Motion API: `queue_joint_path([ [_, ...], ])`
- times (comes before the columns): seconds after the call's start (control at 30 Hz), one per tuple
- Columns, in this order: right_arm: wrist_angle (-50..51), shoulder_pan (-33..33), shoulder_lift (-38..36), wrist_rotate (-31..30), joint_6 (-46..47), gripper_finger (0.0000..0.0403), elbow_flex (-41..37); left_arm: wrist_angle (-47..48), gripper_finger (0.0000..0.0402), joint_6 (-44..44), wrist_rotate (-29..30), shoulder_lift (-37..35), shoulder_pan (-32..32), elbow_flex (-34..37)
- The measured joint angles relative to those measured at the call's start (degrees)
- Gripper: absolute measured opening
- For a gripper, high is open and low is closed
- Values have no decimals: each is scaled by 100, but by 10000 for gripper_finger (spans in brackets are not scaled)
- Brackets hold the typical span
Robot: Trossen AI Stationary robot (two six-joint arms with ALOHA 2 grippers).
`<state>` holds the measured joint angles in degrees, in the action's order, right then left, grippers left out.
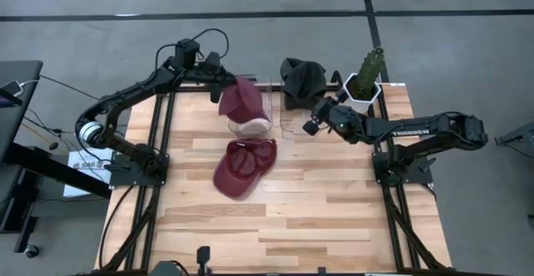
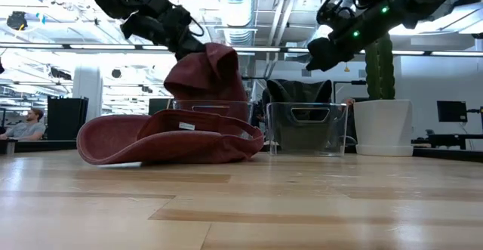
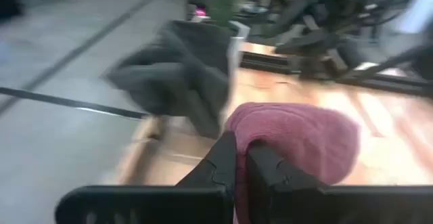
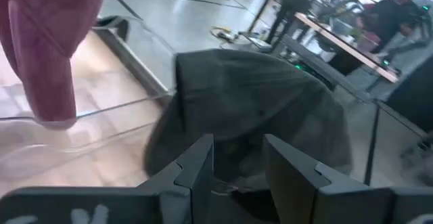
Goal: Pick & Place hat
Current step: Put the red cap into the left transparent bin
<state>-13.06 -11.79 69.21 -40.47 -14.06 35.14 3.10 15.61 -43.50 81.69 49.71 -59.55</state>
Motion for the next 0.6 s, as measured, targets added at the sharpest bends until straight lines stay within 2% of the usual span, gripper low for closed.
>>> queue_joint_path([
  [0.27, 11, -304, 22, 22, 50, 118, 0, -208, 10, 349, 89, 286, 321, -218],
  [0.6, 70, -304, 22, 22, 52, 118, 0, -100, 10, 350, 107, 1382, 478, -1062],
])
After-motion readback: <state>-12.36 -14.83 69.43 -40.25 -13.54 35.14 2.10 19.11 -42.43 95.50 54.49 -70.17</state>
